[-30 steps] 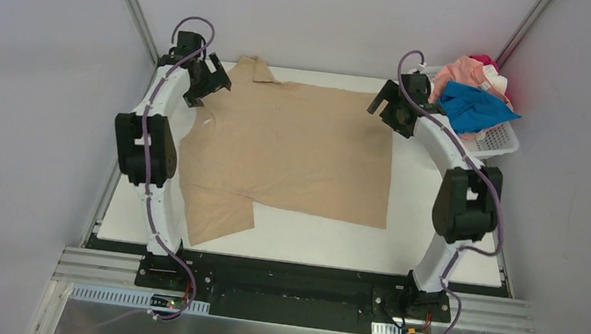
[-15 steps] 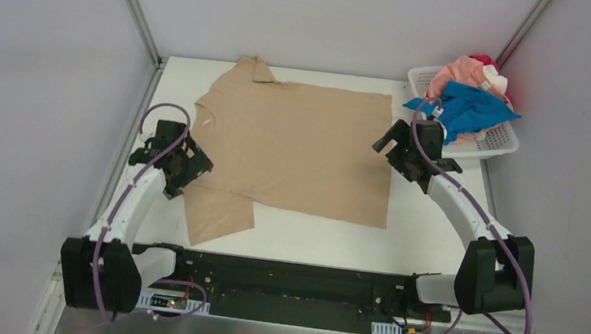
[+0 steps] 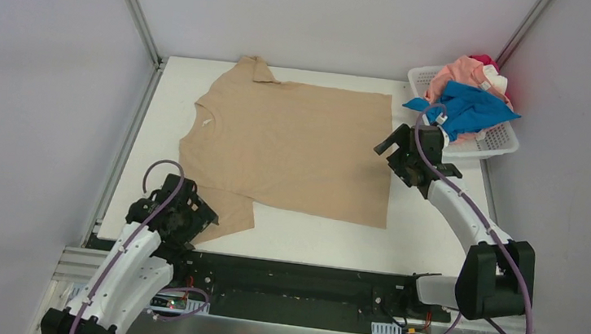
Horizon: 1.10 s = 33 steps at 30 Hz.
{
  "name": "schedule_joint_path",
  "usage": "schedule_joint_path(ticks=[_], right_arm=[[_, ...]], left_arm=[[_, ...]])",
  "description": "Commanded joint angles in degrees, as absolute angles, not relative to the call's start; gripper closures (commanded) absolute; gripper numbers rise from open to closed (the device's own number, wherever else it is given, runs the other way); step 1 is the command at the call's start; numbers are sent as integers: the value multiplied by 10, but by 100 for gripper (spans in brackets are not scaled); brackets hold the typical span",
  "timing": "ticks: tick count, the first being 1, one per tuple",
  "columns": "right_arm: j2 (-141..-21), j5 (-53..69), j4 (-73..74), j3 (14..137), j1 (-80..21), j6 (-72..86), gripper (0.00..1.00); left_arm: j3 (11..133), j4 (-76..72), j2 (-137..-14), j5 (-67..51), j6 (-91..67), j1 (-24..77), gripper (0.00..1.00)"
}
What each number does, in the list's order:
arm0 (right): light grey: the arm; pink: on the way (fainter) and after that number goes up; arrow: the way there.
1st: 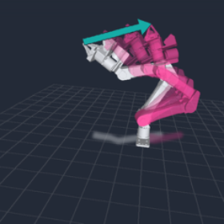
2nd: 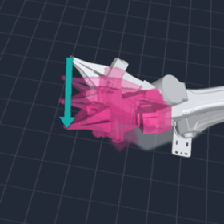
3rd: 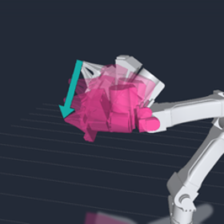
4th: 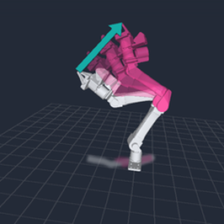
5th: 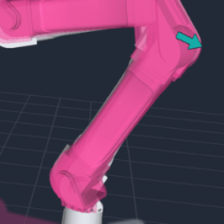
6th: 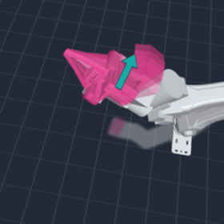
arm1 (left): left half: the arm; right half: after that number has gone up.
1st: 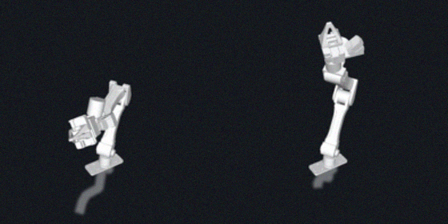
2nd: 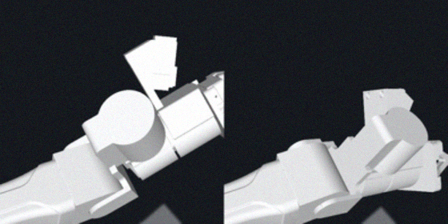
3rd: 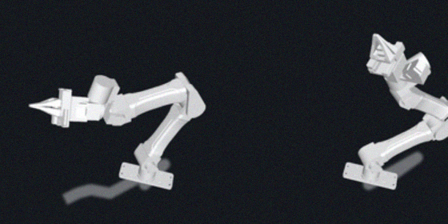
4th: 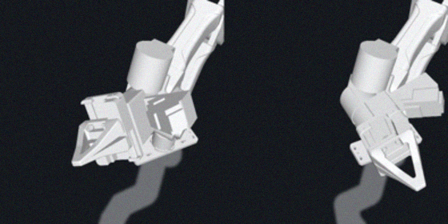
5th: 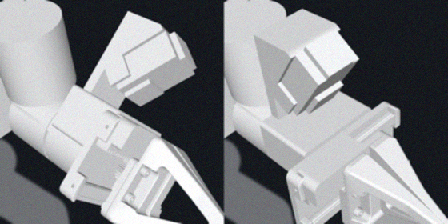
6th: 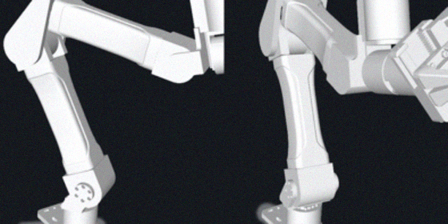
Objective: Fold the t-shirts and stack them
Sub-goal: Grab the side of the flattened tshirt closest away from the robot with both arms
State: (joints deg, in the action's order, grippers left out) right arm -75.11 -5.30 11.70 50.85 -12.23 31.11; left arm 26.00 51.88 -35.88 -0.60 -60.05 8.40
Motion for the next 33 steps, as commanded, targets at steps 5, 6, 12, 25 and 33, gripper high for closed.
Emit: schedule_joint_path(ticks=[5, 6, 12, 25, 33], right_arm=[[-764, -47, 102, 514, -119, 321, 1], [-764, -47, 101, 513, -120, 322, 1], [-762, -58, 103, 508, -119, 321, 1], [-745, -93, 167, 500, -119, 331, 1], [-695, -72, 277, 448, -125, 371, 9]], left_arm=[[263, 548, -431, 36, -683, 128, 18], [263, 548, -437, 46, -683, 127, 19], [274, 528, -456, 112, -694, 127, 26], [250, 435, -539, 102, -688, 128, 73], [264, 434, -506, 102, -656, 128, 100]])
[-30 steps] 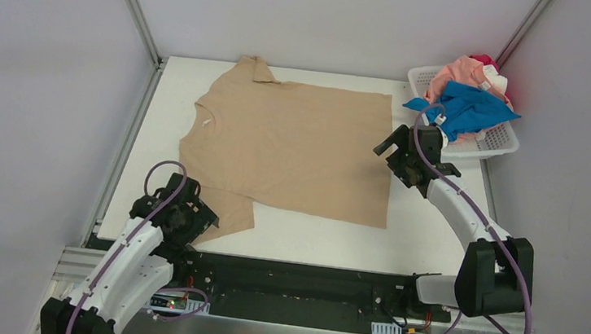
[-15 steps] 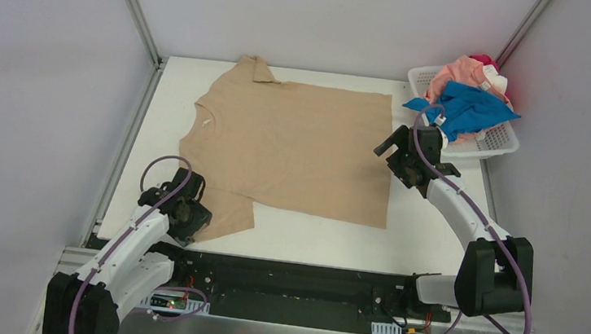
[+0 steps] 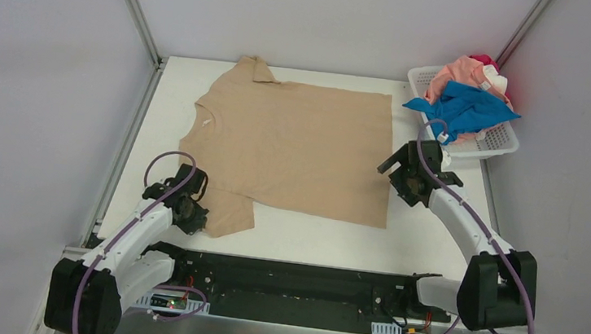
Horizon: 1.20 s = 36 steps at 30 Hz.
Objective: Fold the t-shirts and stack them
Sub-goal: Grab the side of the flattened tshirt closest away from the robot with both arms
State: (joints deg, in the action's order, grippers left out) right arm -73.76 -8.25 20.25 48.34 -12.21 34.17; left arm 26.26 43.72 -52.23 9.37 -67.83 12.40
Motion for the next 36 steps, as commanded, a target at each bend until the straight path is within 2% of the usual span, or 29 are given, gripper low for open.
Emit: schedule_joint_path(ticks=[1, 6, 9, 15, 24, 27, 33, 34, 36], right_arm=[[-683, -71, 288, 436, -128, 375, 9], [-622, -70, 333, 368, -133, 400, 11], [-600, -38, 323, 330, -137, 411, 16], [-618, -5, 291, 310, -160, 426, 36], [-668, -66, 268, 321, -183, 437, 64], [-679, -93, 263, 326, -184, 435, 67], [-706, -120, 248, 342, -184, 428, 66], [-711, -116, 243, 343, -183, 427, 67], [-718, -114, 235, 344, -184, 427, 76]], left_arm=[[266, 434, -501, 104, -650, 127, 100], [271, 434, -481, 94, -631, 127, 100], [269, 433, -472, 91, -630, 128, 100], [275, 425, -462, 69, -620, 127, 100], [280, 412, -440, 65, -620, 127, 100], [288, 405, -444, 66, -617, 127, 100], [297, 390, -461, 63, -613, 127, 100], [300, 388, -465, 62, -612, 127, 100], [305, 386, -470, 60, -609, 127, 100]])
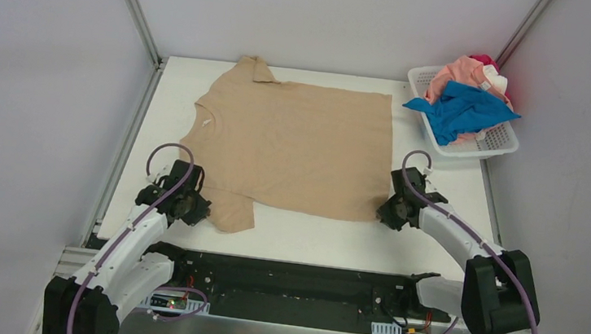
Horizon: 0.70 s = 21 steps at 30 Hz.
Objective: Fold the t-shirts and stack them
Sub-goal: Grab the side of the flattened tshirt closest away from the robot with both arms
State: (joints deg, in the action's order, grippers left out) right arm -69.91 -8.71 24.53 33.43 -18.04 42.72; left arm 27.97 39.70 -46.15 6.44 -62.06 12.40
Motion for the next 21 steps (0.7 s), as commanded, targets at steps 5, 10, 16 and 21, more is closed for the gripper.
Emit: schedule_joint_path(ticks=[5, 10, 16, 21], right_arm=[[-712, -114, 231, 358, -188, 416, 100], [-692, -114, 246, 386, -191, 393, 100], [-688, -123, 251, 424, -192, 377, 100], [-705, -144, 248, 467, -192, 364, 100]], left_arm=[[324, 377, -476, 57, -598, 128, 100], [359, 368, -486, 56, -574, 127, 100], [405, 347, -513, 66, -554, 127, 100], [448, 320, -562, 71, -539, 127, 100]])
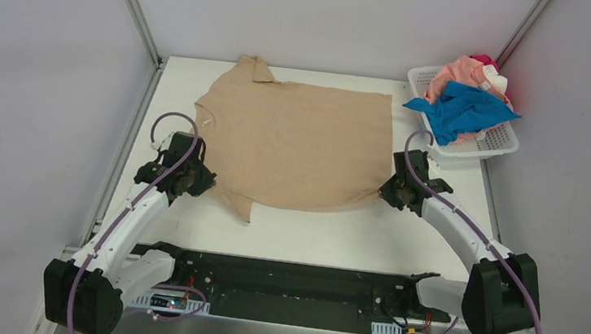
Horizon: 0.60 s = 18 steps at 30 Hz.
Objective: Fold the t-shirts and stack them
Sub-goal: Grab the side of the flattened tshirt closest away from the robot with both arms, then fold the flattened tshirt in 1/3 of the way
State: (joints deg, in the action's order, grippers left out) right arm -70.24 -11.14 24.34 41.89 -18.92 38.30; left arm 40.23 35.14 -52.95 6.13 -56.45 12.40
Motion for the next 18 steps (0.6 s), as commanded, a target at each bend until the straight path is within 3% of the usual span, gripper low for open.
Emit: schedule_joint_path(ticks=[1, 18], right_arm=[[-711, -148, 246, 477, -192, 361, 100], [-874, -205, 240, 673, -185, 312, 100]], left_arm=[[465, 317, -575, 72, -533, 126, 100], [651, 259, -775, 38, -475, 34, 100]])
